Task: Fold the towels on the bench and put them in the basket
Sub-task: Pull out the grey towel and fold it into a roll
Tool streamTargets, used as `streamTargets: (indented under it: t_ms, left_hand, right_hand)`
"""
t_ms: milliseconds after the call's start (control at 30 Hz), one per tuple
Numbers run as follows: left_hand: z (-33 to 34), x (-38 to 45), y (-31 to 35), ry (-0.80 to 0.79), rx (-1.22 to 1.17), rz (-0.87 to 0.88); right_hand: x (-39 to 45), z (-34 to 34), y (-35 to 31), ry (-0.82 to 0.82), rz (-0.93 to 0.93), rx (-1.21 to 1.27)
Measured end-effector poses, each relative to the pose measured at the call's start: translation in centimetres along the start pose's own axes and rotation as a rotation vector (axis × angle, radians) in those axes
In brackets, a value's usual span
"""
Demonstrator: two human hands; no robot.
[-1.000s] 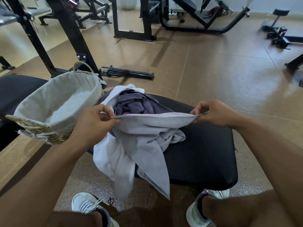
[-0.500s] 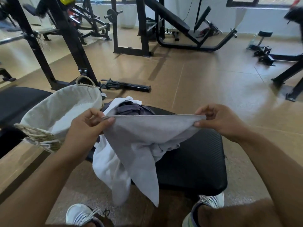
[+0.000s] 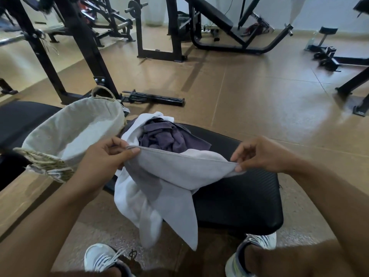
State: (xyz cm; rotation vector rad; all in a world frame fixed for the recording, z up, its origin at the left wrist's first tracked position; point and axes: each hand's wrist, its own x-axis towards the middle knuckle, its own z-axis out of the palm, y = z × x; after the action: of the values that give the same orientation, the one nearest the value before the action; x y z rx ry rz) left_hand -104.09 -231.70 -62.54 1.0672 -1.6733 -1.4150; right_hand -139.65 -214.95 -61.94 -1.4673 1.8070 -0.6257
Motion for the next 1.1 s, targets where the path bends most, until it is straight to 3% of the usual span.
streamTargets:
  t_ms: [233, 467, 567, 700, 800, 900, 1100]
  left_hand:
    - [-0.2, 0.9, -0.2, -0.063, 0.166, -0.001]
    - [-0.1, 1.3, -0.5, -0.069, 0.179, 0.012]
    - [-0.3, 1.2, -0.2, -0.127, 0.176, -0.022]
    - [-0.3, 0.4, 0.4, -0.358, 0.167, -0.111]
    - [0.5, -0.4, 1.3, -0.411, 0.121, -0.128]
    - [0.9, -1.6, 2.3, -0.515, 0.112, -0.198]
    - [0.0, -3.1, 3.0, -0.876, -0.032, -0.438]
  right_hand:
    - [0.9, 0.3, 0.8, -0.170, 0.076, -0.105]
    - [1.4, 0.5, 1.5, -0.232, 0.080, -0.234]
    - [1.1, 0.3, 1.5, -0.121, 0.022, -0.071]
    - [0.6, 0.0, 1.3, 0.128, -0.051, 0.285]
    - [0.0, 0.1, 0.2, 0.180, -0.047, 0.458]
    - [-1.2, -0.4, -0.5, 0.062, -0.045, 0.334]
    - [-3.9, -1.2, -1.6, -0.474, -0.042, 0.412]
